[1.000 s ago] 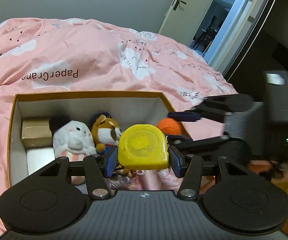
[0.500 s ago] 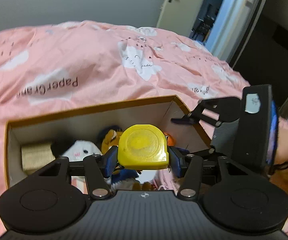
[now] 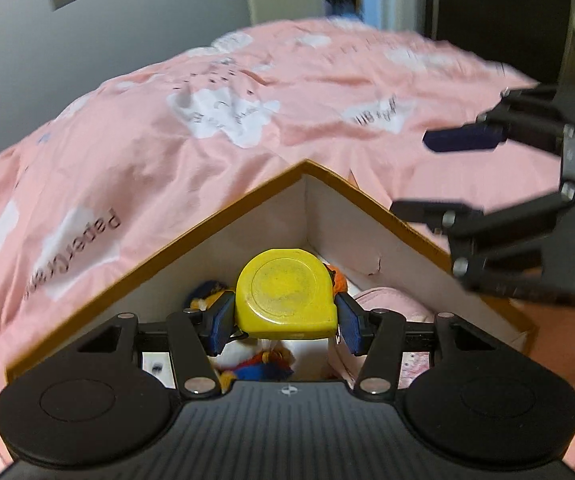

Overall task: Organize objects
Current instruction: 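Lower the orange toy into the box while the left gripper lowers the tape measure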

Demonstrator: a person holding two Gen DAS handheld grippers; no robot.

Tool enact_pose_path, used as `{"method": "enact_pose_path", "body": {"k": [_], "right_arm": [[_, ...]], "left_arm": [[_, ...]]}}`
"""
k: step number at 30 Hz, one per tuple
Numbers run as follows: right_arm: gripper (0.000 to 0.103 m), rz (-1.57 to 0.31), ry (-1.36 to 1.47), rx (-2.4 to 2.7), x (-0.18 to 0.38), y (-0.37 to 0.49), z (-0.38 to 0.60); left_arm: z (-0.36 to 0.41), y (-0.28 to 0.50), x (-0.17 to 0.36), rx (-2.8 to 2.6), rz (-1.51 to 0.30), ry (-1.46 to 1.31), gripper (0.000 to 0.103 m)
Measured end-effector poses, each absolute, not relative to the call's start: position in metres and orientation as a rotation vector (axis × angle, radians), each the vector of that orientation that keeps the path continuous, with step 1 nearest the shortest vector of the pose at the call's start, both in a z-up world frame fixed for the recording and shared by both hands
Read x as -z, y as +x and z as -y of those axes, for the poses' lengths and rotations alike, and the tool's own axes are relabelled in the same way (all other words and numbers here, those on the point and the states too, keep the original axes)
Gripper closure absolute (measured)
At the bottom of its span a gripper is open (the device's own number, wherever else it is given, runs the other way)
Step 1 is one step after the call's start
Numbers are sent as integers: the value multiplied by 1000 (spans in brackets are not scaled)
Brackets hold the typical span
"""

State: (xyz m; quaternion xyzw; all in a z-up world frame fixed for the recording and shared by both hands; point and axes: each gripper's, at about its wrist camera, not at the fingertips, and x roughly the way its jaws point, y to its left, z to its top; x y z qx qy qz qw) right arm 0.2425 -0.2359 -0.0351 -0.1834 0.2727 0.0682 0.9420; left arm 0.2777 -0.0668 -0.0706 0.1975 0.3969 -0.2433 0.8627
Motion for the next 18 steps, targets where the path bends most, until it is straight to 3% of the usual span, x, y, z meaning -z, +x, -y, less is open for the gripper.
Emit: {"method": "enact_pose_path", "body": {"k": [8, 18], "right_arm": [[48, -584, -206, -114, 45, 241, 264], [48, -619, -143, -143, 59, 242, 275]], "left_arm": [[101, 310, 102, 546, -1005, 710, 42], [131, 337, 126, 511, -1119, 814, 41]]}}
